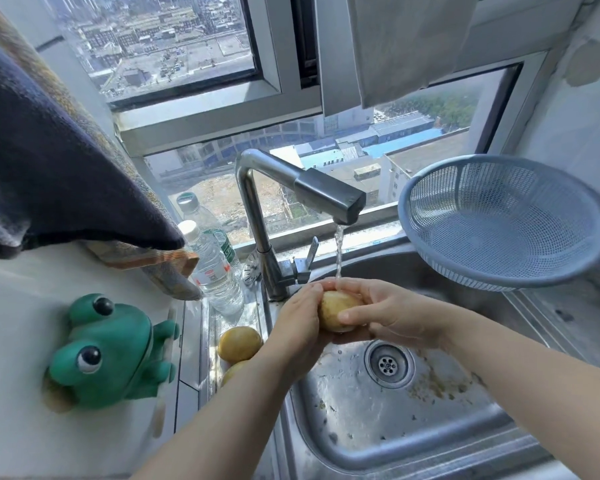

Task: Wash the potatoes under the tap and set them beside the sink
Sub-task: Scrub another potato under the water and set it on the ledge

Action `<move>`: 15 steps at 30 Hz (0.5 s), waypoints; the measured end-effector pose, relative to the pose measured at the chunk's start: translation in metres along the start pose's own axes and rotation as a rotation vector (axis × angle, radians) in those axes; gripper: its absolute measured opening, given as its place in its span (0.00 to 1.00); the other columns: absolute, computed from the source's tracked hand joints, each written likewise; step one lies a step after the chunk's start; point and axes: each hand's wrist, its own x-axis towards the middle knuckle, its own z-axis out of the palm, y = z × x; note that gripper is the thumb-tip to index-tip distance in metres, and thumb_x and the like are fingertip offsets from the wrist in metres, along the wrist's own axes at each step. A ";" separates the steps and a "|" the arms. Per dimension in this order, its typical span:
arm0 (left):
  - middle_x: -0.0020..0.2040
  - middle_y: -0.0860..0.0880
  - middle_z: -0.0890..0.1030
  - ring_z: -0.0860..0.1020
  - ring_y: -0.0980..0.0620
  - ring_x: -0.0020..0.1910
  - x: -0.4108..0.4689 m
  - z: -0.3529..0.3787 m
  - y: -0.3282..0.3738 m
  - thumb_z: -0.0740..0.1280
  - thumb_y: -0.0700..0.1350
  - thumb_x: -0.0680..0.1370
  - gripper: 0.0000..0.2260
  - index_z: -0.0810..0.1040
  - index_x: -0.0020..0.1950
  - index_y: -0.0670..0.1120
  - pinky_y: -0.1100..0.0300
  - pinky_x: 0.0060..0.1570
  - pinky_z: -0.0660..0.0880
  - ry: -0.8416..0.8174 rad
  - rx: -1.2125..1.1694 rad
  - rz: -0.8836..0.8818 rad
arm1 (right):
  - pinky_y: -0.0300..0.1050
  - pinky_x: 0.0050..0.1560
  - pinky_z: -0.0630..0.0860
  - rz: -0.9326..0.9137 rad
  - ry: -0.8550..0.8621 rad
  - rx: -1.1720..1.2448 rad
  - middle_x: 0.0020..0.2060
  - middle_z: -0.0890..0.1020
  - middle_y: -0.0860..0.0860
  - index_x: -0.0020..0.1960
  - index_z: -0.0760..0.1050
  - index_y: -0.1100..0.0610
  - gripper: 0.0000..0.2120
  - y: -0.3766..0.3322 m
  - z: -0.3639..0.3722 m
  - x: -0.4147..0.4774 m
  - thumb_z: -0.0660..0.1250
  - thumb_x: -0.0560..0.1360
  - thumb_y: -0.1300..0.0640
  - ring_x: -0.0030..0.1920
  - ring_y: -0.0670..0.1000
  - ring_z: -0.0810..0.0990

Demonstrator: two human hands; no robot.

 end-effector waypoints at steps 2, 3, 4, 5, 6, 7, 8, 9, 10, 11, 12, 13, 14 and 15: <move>0.54 0.34 0.79 0.80 0.42 0.49 0.002 0.000 0.001 0.53 0.42 0.84 0.15 0.76 0.59 0.37 0.50 0.45 0.79 0.007 0.008 0.016 | 0.53 0.59 0.76 -0.013 0.012 -0.008 0.59 0.77 0.58 0.64 0.74 0.53 0.21 -0.002 0.002 0.000 0.67 0.71 0.64 0.57 0.56 0.78; 0.53 0.35 0.80 0.79 0.43 0.49 0.002 0.001 0.001 0.53 0.42 0.84 0.14 0.76 0.59 0.37 0.51 0.44 0.79 0.005 0.003 0.025 | 0.54 0.59 0.77 -0.026 0.054 -0.040 0.59 0.78 0.57 0.62 0.75 0.51 0.19 -0.001 0.004 0.003 0.68 0.72 0.60 0.57 0.55 0.78; 0.52 0.36 0.80 0.80 0.43 0.49 0.003 0.002 0.000 0.53 0.42 0.84 0.14 0.76 0.58 0.37 0.52 0.44 0.80 -0.001 -0.009 0.033 | 0.55 0.59 0.77 -0.042 0.114 -0.068 0.59 0.79 0.58 0.62 0.76 0.51 0.18 0.001 0.005 0.006 0.68 0.72 0.56 0.57 0.56 0.79; 0.51 0.37 0.81 0.80 0.43 0.49 0.002 0.003 0.001 0.54 0.41 0.84 0.14 0.76 0.57 0.37 0.53 0.42 0.80 -0.007 -0.027 0.030 | 0.58 0.59 0.76 -0.060 0.167 -0.077 0.57 0.80 0.58 0.62 0.76 0.53 0.17 0.003 0.006 0.009 0.69 0.73 0.54 0.55 0.56 0.80; 0.50 0.37 0.81 0.81 0.44 0.48 0.002 0.003 0.002 0.54 0.41 0.83 0.14 0.76 0.57 0.37 0.53 0.39 0.79 -0.007 -0.047 0.019 | 0.59 0.59 0.76 -0.076 0.194 -0.079 0.54 0.81 0.58 0.63 0.75 0.55 0.17 0.004 0.007 0.012 0.68 0.74 0.55 0.53 0.55 0.81; 0.50 0.37 0.81 0.81 0.44 0.48 0.002 0.002 0.002 0.54 0.41 0.83 0.14 0.76 0.58 0.36 0.54 0.37 0.79 -0.007 -0.066 0.005 | 0.59 0.60 0.75 -0.085 0.184 -0.089 0.51 0.81 0.56 0.63 0.75 0.56 0.16 0.004 0.008 0.013 0.68 0.75 0.58 0.51 0.54 0.80; 0.52 0.35 0.80 0.80 0.43 0.48 0.003 0.000 0.003 0.54 0.41 0.83 0.14 0.74 0.60 0.35 0.55 0.36 0.79 -0.009 -0.080 -0.007 | 0.57 0.60 0.75 -0.084 0.151 -0.105 0.52 0.80 0.56 0.63 0.74 0.56 0.16 0.003 0.008 0.012 0.67 0.75 0.62 0.51 0.52 0.80; 0.54 0.33 0.78 0.80 0.42 0.48 0.003 -0.002 0.004 0.54 0.41 0.83 0.14 0.73 0.61 0.34 0.55 0.35 0.79 -0.011 -0.091 -0.020 | 0.55 0.59 0.75 -0.071 0.110 -0.120 0.53 0.78 0.56 0.63 0.73 0.56 0.18 0.001 0.007 0.011 0.67 0.75 0.66 0.52 0.52 0.79; 0.56 0.31 0.77 0.80 0.42 0.49 0.004 -0.003 0.005 0.55 0.41 0.83 0.14 0.72 0.62 0.33 0.54 0.36 0.80 -0.008 -0.098 -0.031 | 0.52 0.58 0.76 -0.054 0.080 -0.139 0.55 0.77 0.56 0.64 0.72 0.56 0.21 -0.001 0.006 0.010 0.68 0.73 0.69 0.53 0.52 0.78; 0.57 0.31 0.77 0.79 0.42 0.49 0.005 -0.004 0.006 0.55 0.41 0.83 0.14 0.73 0.62 0.34 0.54 0.37 0.80 0.000 -0.100 -0.039 | 0.50 0.57 0.77 -0.047 0.059 -0.182 0.56 0.77 0.57 0.65 0.71 0.55 0.25 -0.002 0.003 0.009 0.68 0.71 0.71 0.53 0.52 0.78; 0.55 0.32 0.78 0.79 0.41 0.48 0.007 -0.004 0.006 0.55 0.41 0.83 0.14 0.74 0.61 0.34 0.54 0.37 0.81 0.011 -0.101 -0.046 | 0.50 0.57 0.77 -0.042 0.047 -0.239 0.57 0.77 0.57 0.66 0.70 0.55 0.28 -0.002 0.001 0.009 0.69 0.69 0.71 0.52 0.52 0.78; 0.53 0.34 0.79 0.80 0.42 0.46 0.008 -0.005 0.007 0.55 0.41 0.83 0.13 0.76 0.58 0.36 0.54 0.35 0.81 0.029 -0.106 -0.054 | 0.50 0.57 0.76 -0.040 0.037 -0.284 0.57 0.77 0.58 0.68 0.69 0.54 0.31 -0.003 -0.001 0.008 0.70 0.68 0.72 0.52 0.51 0.79; 0.50 0.36 0.81 0.81 0.43 0.44 0.009 -0.005 0.008 0.56 0.42 0.83 0.12 0.78 0.56 0.39 0.56 0.33 0.80 0.052 -0.116 -0.067 | 0.50 0.57 0.76 -0.041 0.031 -0.295 0.58 0.77 0.58 0.68 0.68 0.52 0.33 -0.004 -0.002 0.007 0.70 0.68 0.72 0.52 0.51 0.79; 0.48 0.38 0.82 0.81 0.43 0.42 0.010 -0.005 0.008 0.57 0.44 0.83 0.11 0.78 0.55 0.41 0.56 0.31 0.79 0.063 -0.136 -0.091 | 0.49 0.58 0.77 -0.037 0.041 -0.257 0.60 0.76 0.57 0.68 0.68 0.50 0.33 -0.005 -0.003 0.007 0.70 0.69 0.73 0.53 0.52 0.80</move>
